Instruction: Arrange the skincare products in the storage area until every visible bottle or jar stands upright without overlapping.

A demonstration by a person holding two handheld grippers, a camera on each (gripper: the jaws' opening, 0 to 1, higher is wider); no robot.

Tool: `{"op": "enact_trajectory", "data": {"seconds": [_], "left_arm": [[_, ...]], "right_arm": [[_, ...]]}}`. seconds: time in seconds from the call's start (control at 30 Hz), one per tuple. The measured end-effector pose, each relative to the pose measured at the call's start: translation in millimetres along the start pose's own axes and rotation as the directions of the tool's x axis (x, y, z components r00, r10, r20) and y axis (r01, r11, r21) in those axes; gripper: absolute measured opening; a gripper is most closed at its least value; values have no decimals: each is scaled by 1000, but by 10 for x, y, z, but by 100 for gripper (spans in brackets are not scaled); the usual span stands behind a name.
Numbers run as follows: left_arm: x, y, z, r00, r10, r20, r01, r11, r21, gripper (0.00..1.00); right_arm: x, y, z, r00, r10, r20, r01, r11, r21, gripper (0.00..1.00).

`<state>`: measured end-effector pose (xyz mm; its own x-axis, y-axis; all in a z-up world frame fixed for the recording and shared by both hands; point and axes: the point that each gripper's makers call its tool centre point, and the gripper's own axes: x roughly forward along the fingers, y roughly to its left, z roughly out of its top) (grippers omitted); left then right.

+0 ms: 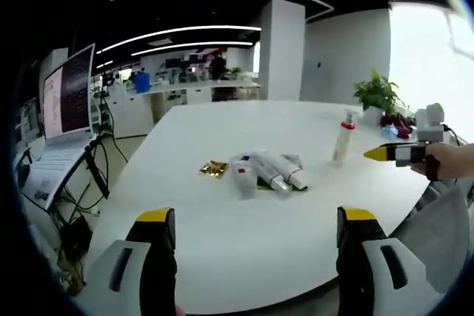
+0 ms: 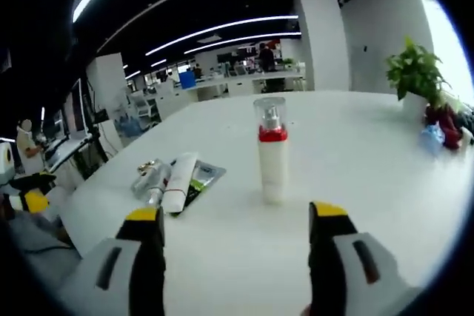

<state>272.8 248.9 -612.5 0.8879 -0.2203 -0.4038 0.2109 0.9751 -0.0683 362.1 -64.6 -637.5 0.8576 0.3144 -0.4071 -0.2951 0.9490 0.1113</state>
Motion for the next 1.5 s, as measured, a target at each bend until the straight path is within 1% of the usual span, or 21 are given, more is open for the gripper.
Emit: {"op": "enact_trajectory", "data": {"seconds": [0.2, 0.33, 0.5, 0.57, 0.7, 0.9, 1.03, 1.2, 1.3, 1.5], "left_arm": [[-8, -6, 13, 1000, -3, 8, 3, 1000, -1, 88], [-7, -12, 16, 1000, -6, 9, 6, 1000, 0, 88], [-10, -50, 17, 1000, -28, 11, 28, 1000, 2, 88], [-7, -68, 12, 999, -37, 7, 37, 999, 7, 88], [-4, -89, 10, 999, -45, 4, 45, 999, 14, 88], [-17, -84, 16, 999, -42, 6, 42, 999, 9, 88], [-35, -91, 29, 999, -37, 9, 37, 999, 5, 88], [-48, -97, 25, 999, -38, 8, 38, 999, 3, 88], [-41, -97, 17, 999, -39, 2, 39, 999, 5, 88], [-37, -99, 16, 999, -41, 2, 41, 999, 7, 88]], "right_arm": [[-212, 70, 11, 999, 32, 7, -32, 999, -29, 85], [-341, 113, -14, 998, 53, 14, -53, 998, -16, 86], [-436, 104, -79, 998, 56, 16, -56, 998, -13, 87], [-436, 86, -118, 998, 57, 4, -57, 998, -8, 87], [-456, 90, -47, 998, 51, 25, -51, 999, 1, 89], [-551, 172, 2, 997, 65, 33, -64, 997, -42, 91], [-637, 152, 59, 997, 54, 55, -52, 998, -39, 92], [-658, 119, 55, 997, 37, 63, -36, 999, -27, 92], [-712, 110, 104, 996, 23, 82, -20, 999, -39, 91], [-759, 84, 116, 996, 17, 83, -14, 999, -37, 91]]}}
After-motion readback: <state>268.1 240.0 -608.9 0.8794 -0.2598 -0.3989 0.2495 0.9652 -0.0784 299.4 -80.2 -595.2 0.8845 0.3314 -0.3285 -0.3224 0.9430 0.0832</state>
